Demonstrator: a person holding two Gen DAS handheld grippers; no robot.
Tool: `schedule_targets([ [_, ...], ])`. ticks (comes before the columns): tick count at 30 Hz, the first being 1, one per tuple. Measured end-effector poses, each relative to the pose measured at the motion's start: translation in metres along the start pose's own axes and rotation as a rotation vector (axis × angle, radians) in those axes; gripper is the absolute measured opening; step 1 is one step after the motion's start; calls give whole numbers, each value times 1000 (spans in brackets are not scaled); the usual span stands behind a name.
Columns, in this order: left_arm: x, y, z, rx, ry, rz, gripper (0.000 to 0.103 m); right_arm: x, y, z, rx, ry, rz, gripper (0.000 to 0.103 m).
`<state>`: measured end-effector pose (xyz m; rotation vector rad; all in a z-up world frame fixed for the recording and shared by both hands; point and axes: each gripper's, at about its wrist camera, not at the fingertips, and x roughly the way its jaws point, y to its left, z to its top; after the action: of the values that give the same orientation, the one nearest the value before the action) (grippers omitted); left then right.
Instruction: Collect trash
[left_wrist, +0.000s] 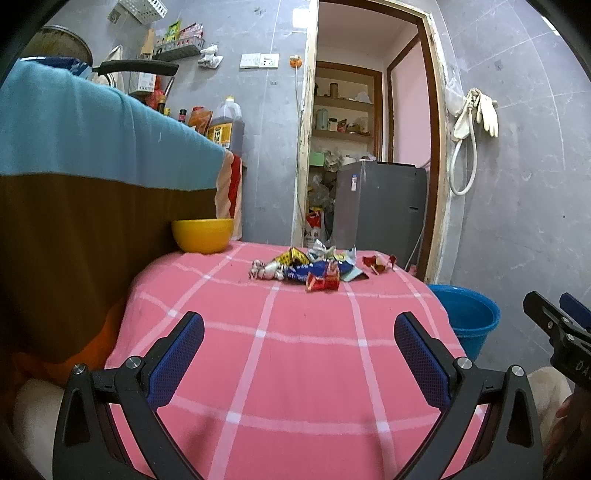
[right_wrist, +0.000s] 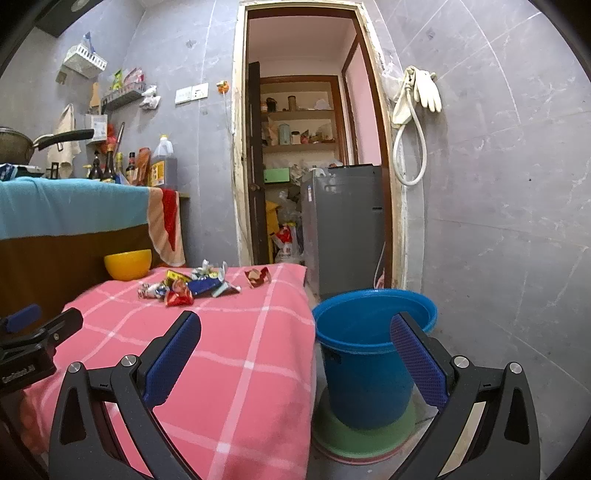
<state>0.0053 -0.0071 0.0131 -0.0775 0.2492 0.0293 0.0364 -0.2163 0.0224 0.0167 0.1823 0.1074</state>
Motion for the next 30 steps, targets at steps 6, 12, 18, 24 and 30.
schedule_targets([
  [6, 10, 2, 19, 23, -35, 14, 101, 18, 5, 15, -3, -19, 34, 103],
  [12, 28, 7, 36, 24, -58, 13, 101, 42, 4, 31, -3, -40, 57, 103],
  [18, 50, 6, 50, 15, -72, 1, 101, 66, 0, 44, -14, -74, 60, 103],
  [24, 81, 6, 58, -36, -19, 1, 101, 102, -3, 51, -15, -57, 77, 103],
  [30, 118, 3, 56, -52, 79, 15, 101, 138, -3, 51, -32, -18, 96, 103],
])
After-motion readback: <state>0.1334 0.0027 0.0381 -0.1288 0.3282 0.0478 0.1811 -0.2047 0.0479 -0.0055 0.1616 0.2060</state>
